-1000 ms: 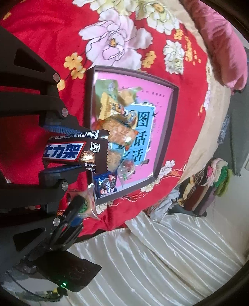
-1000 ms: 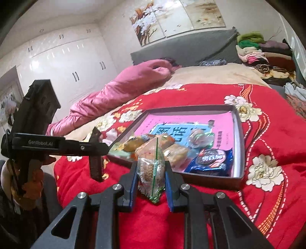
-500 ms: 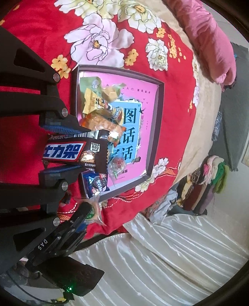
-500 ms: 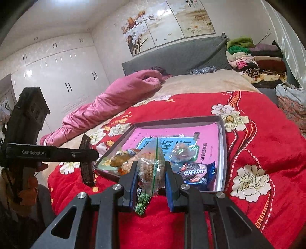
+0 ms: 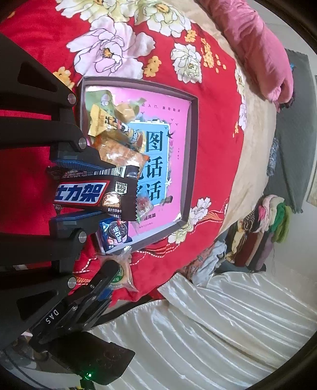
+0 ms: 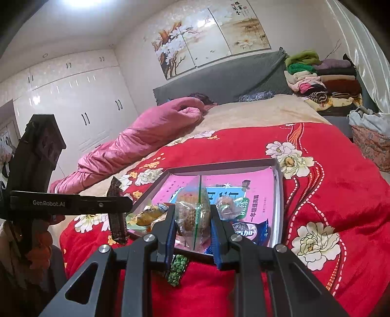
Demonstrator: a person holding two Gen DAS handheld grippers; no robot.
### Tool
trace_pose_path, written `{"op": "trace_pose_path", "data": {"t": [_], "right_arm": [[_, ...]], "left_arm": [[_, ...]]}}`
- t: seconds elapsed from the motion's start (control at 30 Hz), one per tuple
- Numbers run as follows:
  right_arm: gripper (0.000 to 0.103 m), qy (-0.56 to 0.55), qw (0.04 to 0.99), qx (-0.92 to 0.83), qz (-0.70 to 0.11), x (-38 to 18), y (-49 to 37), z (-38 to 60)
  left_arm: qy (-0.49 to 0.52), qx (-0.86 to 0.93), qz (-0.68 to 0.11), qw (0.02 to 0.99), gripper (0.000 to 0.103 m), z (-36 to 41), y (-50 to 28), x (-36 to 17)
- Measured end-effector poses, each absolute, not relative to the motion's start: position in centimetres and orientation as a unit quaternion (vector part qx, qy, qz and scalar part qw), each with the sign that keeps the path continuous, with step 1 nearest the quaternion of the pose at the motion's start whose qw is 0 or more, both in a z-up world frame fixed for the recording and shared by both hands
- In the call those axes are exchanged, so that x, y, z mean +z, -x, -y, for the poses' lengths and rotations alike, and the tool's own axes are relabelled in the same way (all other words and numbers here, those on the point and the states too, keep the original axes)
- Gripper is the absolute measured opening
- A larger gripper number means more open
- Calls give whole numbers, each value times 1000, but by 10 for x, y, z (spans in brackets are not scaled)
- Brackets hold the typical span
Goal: Organize snacks
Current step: 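Lift both held snacks and lower them into the tray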
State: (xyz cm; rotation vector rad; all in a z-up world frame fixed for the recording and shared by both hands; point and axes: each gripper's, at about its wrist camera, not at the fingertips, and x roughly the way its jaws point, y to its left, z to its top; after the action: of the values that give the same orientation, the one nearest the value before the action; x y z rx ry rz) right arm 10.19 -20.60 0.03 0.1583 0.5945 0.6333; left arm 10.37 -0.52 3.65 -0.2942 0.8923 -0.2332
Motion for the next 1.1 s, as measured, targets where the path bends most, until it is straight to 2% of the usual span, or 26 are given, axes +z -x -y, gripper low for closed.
{"op": "trace_pose_path", "data": {"t": [0.63, 1.1], "right_arm": [[25, -103, 884, 303, -342, -25, -141, 199], [26, -91, 877, 270, -388, -47, -154, 194]], "left_arm": [[142, -97, -463, 869, 29, 10, -150, -8], [134, -84, -464, 872, 29, 17, -172, -22]]}}
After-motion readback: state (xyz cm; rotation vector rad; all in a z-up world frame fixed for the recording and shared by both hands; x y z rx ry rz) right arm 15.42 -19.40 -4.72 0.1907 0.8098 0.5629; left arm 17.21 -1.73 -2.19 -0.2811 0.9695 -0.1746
